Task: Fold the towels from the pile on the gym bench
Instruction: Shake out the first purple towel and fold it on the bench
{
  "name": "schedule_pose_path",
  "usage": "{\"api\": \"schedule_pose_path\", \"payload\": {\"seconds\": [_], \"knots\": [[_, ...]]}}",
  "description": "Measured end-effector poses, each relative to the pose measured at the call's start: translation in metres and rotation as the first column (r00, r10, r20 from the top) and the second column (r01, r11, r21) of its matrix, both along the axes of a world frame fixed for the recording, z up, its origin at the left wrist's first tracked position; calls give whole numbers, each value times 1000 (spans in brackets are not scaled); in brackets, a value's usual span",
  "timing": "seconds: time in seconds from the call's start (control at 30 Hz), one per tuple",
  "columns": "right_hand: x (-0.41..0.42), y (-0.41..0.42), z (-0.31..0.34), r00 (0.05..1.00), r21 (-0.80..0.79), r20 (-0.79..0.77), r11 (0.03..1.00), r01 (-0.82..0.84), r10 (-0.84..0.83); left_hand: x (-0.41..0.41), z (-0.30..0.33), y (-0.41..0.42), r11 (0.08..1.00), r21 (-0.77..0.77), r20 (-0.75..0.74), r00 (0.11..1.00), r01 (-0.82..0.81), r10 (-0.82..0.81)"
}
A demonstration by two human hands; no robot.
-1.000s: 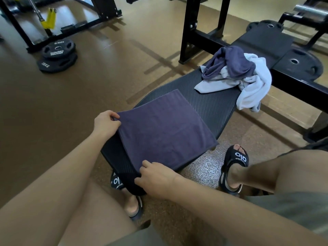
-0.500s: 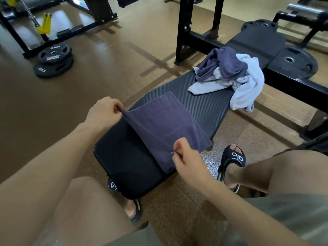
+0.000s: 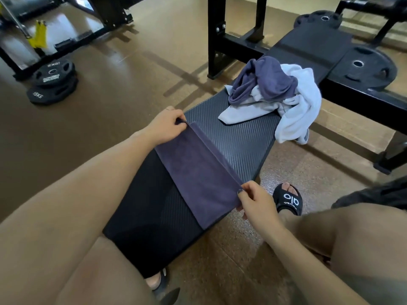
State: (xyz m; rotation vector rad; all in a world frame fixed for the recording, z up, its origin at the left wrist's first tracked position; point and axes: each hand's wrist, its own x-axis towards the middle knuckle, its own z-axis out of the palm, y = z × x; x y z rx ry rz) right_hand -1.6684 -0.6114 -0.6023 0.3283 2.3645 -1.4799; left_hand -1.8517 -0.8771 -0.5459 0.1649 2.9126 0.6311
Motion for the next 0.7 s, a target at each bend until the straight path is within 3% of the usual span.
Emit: {"api": "schedule_pose_path", "payload": {"seconds": [0.17,0.37,0.7], "knots": [[-8,5,-11,998,-1,41,999,52,-51,-15,-30,11,990,82,82,991,-117,110],[-12,9,-20,993,38,58,994,99,-101,-21,-50,12,984,96,44,989,-147,143],[-11,5,-19,990,66,55,990,124,-128,-22,-74,15,996,-72,-85,995,-61,54]]}}
